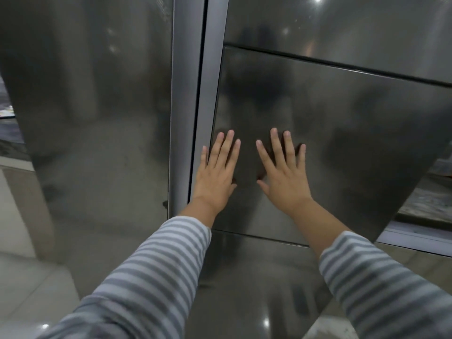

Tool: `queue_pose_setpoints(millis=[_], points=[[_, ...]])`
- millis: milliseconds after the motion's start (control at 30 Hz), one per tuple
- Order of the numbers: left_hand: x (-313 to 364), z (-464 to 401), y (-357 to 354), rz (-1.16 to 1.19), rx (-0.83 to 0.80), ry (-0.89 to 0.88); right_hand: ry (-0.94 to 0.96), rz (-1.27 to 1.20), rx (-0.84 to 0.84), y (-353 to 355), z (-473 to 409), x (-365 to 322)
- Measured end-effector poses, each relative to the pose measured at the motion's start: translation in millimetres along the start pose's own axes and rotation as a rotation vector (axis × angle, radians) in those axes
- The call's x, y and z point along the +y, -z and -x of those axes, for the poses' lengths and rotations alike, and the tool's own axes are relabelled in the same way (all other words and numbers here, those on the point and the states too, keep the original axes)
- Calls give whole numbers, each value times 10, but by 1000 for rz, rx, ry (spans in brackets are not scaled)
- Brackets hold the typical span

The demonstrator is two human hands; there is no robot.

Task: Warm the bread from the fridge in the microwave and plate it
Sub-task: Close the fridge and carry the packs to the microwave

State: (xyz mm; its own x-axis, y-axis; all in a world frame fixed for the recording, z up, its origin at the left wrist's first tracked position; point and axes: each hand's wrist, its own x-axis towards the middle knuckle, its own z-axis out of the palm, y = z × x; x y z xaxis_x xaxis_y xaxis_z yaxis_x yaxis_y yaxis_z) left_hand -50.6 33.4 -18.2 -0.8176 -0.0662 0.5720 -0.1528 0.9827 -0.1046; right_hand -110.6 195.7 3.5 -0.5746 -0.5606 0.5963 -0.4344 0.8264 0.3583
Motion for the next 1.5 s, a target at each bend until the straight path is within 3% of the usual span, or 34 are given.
queue_pose_setpoints(millis=[233,467,667,1000,1500], points=[[-422,787,205,-29,-172,139,184,-173,-203,254,297,-709],[-1186,1942,410,72,-480,386,395,-485,-496,448,463,-1870],[-2129,2711,495,361,-718,705,558,-722,-824,570,268,-3132],[-4031,3010,596,273,-644,925,705,-829,-842,831,-635,-5127],[-6575,2660,61,151,-561,956,738,-860,-819,437,-2280,-7327]])
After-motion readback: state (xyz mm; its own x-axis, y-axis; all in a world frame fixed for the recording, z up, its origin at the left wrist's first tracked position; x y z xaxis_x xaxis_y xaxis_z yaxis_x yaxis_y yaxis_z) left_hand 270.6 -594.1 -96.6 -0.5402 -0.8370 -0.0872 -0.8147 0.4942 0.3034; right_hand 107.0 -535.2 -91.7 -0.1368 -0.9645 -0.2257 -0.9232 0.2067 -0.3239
